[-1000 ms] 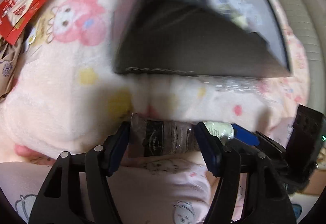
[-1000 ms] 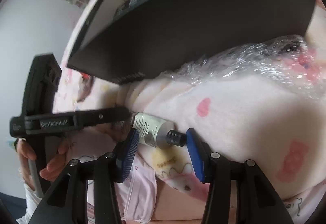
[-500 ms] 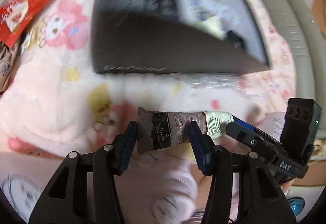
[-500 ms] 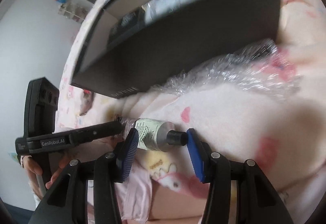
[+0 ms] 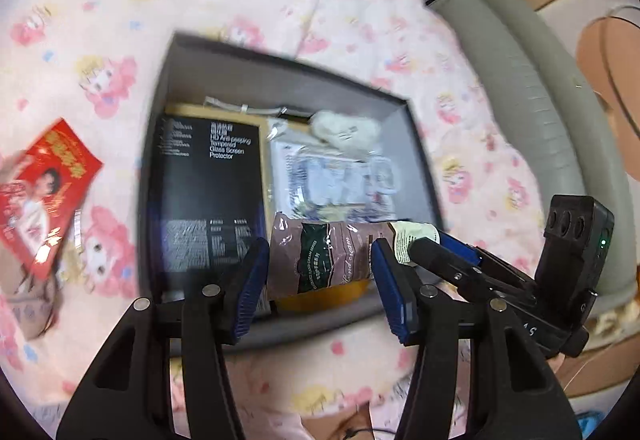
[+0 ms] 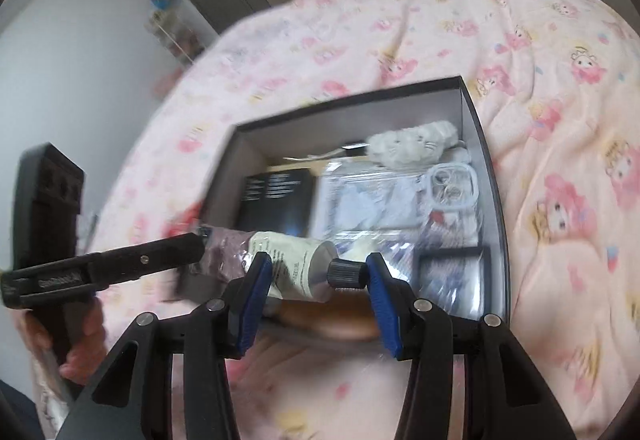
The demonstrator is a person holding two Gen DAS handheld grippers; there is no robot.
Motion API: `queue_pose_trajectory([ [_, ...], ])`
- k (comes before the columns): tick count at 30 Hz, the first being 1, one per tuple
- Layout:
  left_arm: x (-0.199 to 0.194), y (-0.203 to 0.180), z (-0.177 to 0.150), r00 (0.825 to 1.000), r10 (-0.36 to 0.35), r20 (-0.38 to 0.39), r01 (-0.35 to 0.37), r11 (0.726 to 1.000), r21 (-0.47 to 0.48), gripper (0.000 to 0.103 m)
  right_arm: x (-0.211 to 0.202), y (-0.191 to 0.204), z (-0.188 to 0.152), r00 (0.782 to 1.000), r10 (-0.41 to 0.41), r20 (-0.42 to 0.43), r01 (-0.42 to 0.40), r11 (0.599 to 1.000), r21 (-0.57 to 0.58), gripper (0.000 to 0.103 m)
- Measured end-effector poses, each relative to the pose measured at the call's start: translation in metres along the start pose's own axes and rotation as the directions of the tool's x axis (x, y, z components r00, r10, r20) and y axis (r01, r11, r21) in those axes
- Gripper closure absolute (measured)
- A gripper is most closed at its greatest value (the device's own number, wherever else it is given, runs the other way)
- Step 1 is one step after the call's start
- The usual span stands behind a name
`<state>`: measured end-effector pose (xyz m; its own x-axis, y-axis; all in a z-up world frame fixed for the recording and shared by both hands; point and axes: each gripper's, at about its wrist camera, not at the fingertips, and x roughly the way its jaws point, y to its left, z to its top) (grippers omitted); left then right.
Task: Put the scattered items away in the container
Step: 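Carry the sachet and tube together and lower them into the box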
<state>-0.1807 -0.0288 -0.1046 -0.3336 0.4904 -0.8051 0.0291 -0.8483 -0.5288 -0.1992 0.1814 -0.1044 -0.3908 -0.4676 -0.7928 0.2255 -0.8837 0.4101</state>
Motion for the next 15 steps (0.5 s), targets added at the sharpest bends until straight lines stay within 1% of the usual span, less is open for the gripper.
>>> queue_pose_trajectory([
  [1, 0.016, 0.005, 0.004, 0.999, 0.019, -0.026, -0.020, 1.000, -0.007, 0.050, 0.012, -0.008, 0.005, 1.000, -0.012, -0.025, 0.013, 1.000, 0.007, 0.058],
  [2, 0.024, 0.010, 0.003, 0.998, 0.033, -0.047, -0.033, 0.999, -0.010, 0.050, 0.025, -0.015, 0.008, 0.999, -0.016, -0.048, 0.017, 1.000, 0.019, 0.058],
  [4, 0.044, 0.016, 0.005, 0.994, 0.057, -0.095, -0.059, 0.998, -0.020, 0.051, 0.037, -0.033, 0.008, 0.996, -0.025, -0.090, 0.029, 0.999, 0.039, 0.058],
  [6, 0.057, 0.018, 0.002, 0.989, 0.092, -0.117, -0.094, 0.996, -0.011, 0.051, 0.051, -0.042, 0.005, 0.992, -0.037, -0.119, 0.043, 0.998, 0.050, 0.058],
  [7, 0.062, 0.017, 0.000, 0.987, 0.110, -0.119, -0.111, 0.994, -0.003, 0.050, 0.053, -0.042, 0.005, 0.993, -0.038, -0.116, 0.043, 0.998, 0.045, 0.058],
  [10, 0.060, 0.017, 0.003, 0.986, 0.113, -0.120, -0.114, 0.993, -0.001, 0.050, 0.054, -0.039, 0.004, 0.993, -0.061, -0.103, 0.063, 0.998, 0.015, 0.058],
  [13, 0.048, 0.015, 0.003, 0.991, 0.111, -0.078, -0.111, 0.994, 0.009, 0.050, 0.050, -0.039, 0.003, 0.995, -0.062, -0.082, 0.065, 0.997, 0.037, 0.058],
  [15, 0.040, 0.013, 0.000, 0.995, 0.092, -0.044, -0.091, 0.996, 0.024, 0.050, 0.043, -0.037, 0.000, 0.996, -0.084, -0.032, 0.085, 0.996, 0.032, 0.058],
])
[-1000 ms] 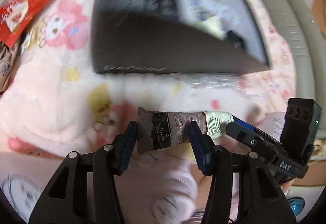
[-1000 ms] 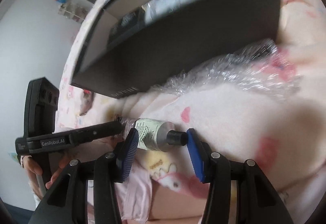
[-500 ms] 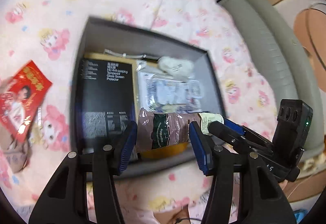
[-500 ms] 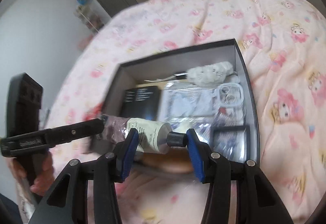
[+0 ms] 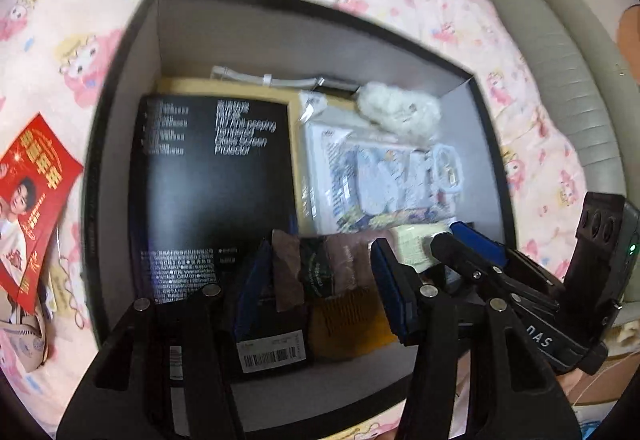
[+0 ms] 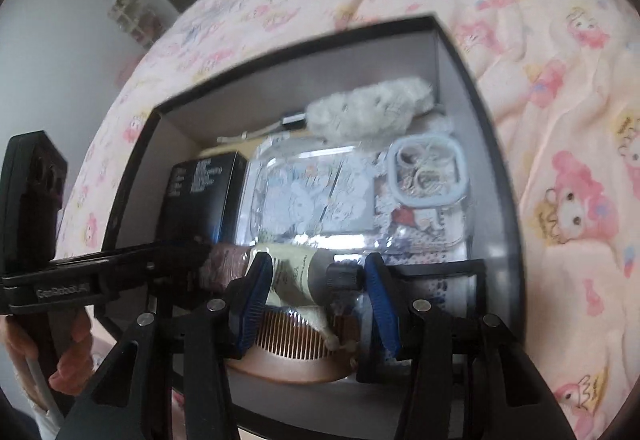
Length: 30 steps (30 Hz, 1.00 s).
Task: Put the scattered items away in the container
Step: 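Carry the sachet and tube together and lower them into the box, then open both grippers and lift them out of the box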
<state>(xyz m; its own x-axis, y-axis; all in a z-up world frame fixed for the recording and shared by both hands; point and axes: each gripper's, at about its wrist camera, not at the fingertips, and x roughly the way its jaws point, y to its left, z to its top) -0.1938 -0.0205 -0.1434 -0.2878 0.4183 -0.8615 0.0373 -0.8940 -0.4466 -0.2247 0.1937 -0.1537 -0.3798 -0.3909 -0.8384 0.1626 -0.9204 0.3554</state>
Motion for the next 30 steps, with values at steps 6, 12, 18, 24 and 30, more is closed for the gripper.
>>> queue_pose_trajectory([
  [6, 0.013, -0.005, -0.006, 0.999, -0.001, -0.038, 0.003, 0.999, 0.041, 0.053, -0.009, 0.019, -0.005, 0.998, -0.023, 0.052, 0.027, 0.996, -0.086, 0.058],
  [12, 0.007, 0.001, -0.008, 0.997, -0.077, -0.020, 0.077, 0.997, 0.024, 0.053, -0.005, 0.019, -0.011, 0.999, -0.029, 0.023, 0.031, 0.996, -0.087, 0.059],
  [18, 0.014, 0.006, -0.011, 0.998, -0.053, -0.020, 0.054, 0.998, 0.022, 0.053, 0.000, 0.018, -0.011, 0.997, -0.067, 0.035, 0.070, 0.993, -0.098, 0.059],
  [24, 0.009, 0.009, -0.014, 0.999, -0.047, 0.009, 0.047, 0.999, 0.012, 0.053, -0.002, 0.020, -0.013, 0.995, -0.088, 0.048, 0.092, 0.992, -0.090, 0.059],
  [30, -0.048, -0.016, -0.042, 0.989, -0.023, 0.147, 0.009, 0.995, 0.097, 0.046, -0.057, 0.048, -0.033, 0.967, -0.166, 0.191, 0.185, 0.979, -0.082, 0.058],
])
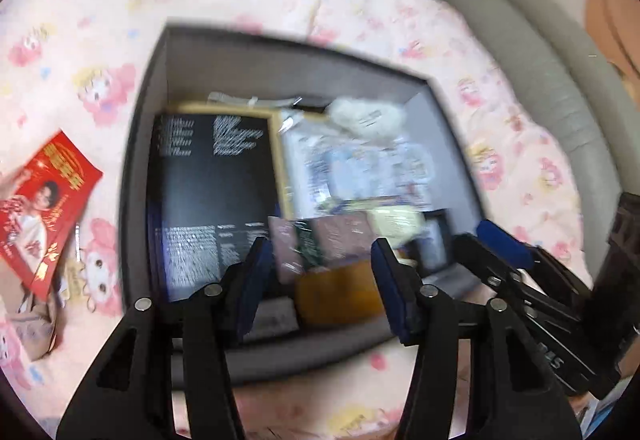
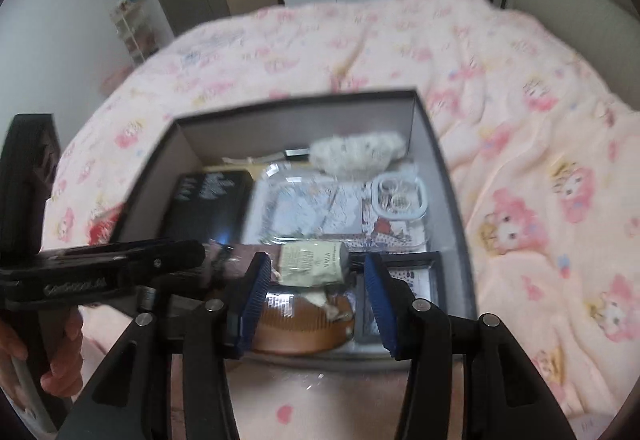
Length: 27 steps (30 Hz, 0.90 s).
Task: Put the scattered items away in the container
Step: 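Open both grippers and lift them out of the box, then reach to the red envelope and grasp it with the left gripper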
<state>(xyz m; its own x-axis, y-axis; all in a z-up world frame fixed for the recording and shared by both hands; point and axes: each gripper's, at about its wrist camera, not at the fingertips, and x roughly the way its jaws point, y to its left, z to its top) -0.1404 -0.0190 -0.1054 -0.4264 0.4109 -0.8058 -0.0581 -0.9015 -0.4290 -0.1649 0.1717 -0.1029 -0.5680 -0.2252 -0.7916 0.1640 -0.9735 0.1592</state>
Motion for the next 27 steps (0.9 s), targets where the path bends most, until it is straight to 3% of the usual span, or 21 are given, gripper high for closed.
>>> queue_pose_trajectory([
  [6, -0.072, -0.038, -0.028, 0.989, 0.034, 0.141, -0.053, 0.990, 0.129, 0.043, -0.056, 0.022, -0.005, 0.996, 0.035, 0.084, -0.035, 0.999, -0.007, 0.052],
  [9, -0.098, -0.047, -0.040, 0.979, 0.063, 0.192, -0.093, 0.984, 0.151, 0.042, -0.081, 0.036, -0.013, 0.993, 0.032, 0.116, -0.033, 0.999, 0.005, 0.051],
  [14, -0.131, -0.037, -0.063, 0.975, 0.061, 0.216, -0.094, 0.984, 0.150, 0.042, -0.105, 0.059, -0.031, 0.987, 0.105, 0.124, -0.106, 0.994, 0.004, 0.051],
  [27, -0.190, 0.022, -0.104, 0.953, 0.161, 0.255, -0.176, 0.984, 0.037, 0.043, -0.111, 0.143, -0.053, 0.982, 0.158, 0.105, -0.149, 0.984, -0.096, 0.051],
])
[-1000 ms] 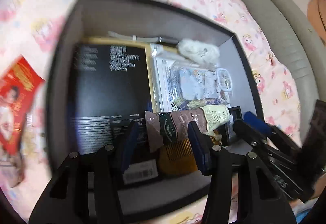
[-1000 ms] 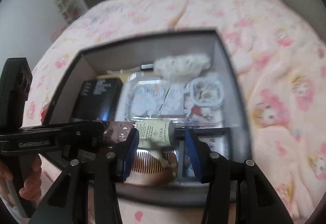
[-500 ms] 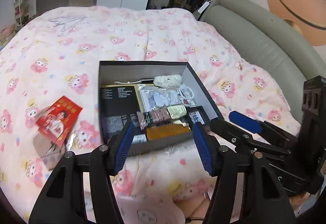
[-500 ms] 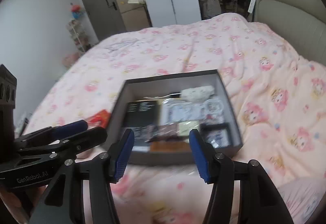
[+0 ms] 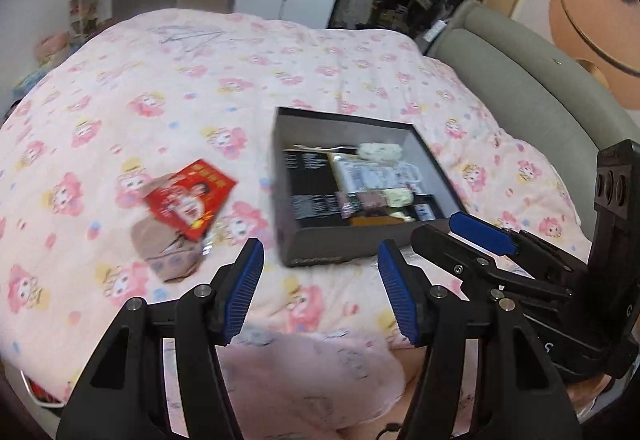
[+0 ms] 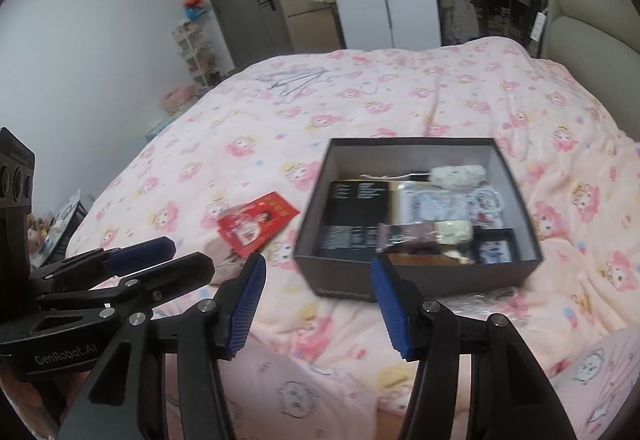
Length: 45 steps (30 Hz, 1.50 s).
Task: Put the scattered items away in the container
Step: 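Reach to the red envelope and grasp it with the left gripper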
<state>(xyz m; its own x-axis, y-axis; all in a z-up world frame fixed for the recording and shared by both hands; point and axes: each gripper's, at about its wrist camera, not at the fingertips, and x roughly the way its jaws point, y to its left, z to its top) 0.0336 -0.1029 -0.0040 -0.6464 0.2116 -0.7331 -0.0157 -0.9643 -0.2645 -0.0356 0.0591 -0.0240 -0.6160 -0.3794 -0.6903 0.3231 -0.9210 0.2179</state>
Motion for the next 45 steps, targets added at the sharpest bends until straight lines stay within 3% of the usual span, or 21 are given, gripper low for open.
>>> queue_pose_trajectory([
  [7, -0.001, 0.067, -0.010, 0.999, 0.038, 0.011, -0.037, 0.991, -0.129, 0.043, 0.043, 0.045, 0.005, 0.994, 0.102, -0.046, -0.105, 0.992, -0.073, 0.051],
  [10, 0.013, 0.108, -0.016, 0.997, 0.074, -0.013, -0.075, 0.969, -0.235, 0.044, 0.081, 0.054, 0.008, 0.977, 0.165, -0.132, -0.173, 0.983, -0.054, 0.051],
  [14, 0.036, 0.161, -0.026, 0.994, 0.083, -0.067, -0.101, 0.932, -0.348, 0.050, 0.129, 0.067, 0.011, 0.956, 0.187, -0.226, -0.204, 0.978, -0.053, 0.051],
  [16, 0.048, 0.182, -0.030, 0.996, 0.048, -0.078, -0.076, 0.915, -0.397, 0.054, 0.156, 0.074, 0.013, 0.943, 0.183, -0.276, -0.207, 0.977, -0.058, 0.051],
  [19, 0.072, 0.211, -0.028, 0.997, -0.052, -0.063, 0.016, 0.884, -0.466, 0.062, 0.192, 0.079, 0.016, 0.920, 0.192, -0.341, -0.212, 0.977, -0.020, 0.051],
  [22, 0.106, 0.231, -0.017, 0.991, -0.102, -0.089, 0.046, 0.873, -0.485, 0.070, 0.223, 0.084, 0.023, 0.917, 0.165, -0.364, -0.182, 0.983, -0.011, 0.051],
  [25, 0.143, 0.245, -0.007, 0.974, -0.203, -0.106, 0.118, 0.842, -0.526, 0.070, 0.251, 0.089, 0.028, 0.915, 0.122, -0.384, -0.146, 0.989, -0.034, 0.051],
  [29, 0.186, 0.256, -0.004, 0.952, -0.250, -0.176, 0.112, 0.821, -0.559, 0.070, 0.281, 0.087, 0.024, 0.902, 0.089, -0.422, -0.115, 0.993, -0.035, 0.051],
  [33, 0.208, 0.262, 0.001, 0.938, -0.298, -0.177, 0.140, 0.793, -0.593, 0.071, 0.295, 0.082, 0.023, 0.897, 0.068, -0.438, -0.097, 0.994, -0.044, 0.051],
  [34, 0.211, 0.264, 0.002, 0.934, -0.317, -0.165, 0.159, 0.782, -0.603, 0.075, 0.297, 0.080, 0.023, 0.895, 0.072, -0.441, -0.096, 0.995, -0.033, 0.051],
  [35, 0.215, 0.266, 0.003, 0.929, -0.335, -0.156, 0.174, 0.770, -0.614, 0.092, 0.297, 0.077, 0.024, 0.893, 0.080, -0.443, -0.100, 0.995, -0.022, 0.051],
  [40, 0.202, 0.273, -0.003, 0.927, -0.361, -0.097, 0.220, 0.736, -0.641, 0.099, 0.290, 0.076, 0.030, 0.903, 0.104, -0.417, -0.118, 0.993, -0.007, 0.051],
  [45, 0.154, 0.280, -0.022, 0.939, -0.331, -0.088, 0.211, 0.761, -0.613, 0.100, 0.283, 0.071, 0.043, 0.919, 0.107, -0.379, -0.118, 0.993, -0.005, 0.050],
])
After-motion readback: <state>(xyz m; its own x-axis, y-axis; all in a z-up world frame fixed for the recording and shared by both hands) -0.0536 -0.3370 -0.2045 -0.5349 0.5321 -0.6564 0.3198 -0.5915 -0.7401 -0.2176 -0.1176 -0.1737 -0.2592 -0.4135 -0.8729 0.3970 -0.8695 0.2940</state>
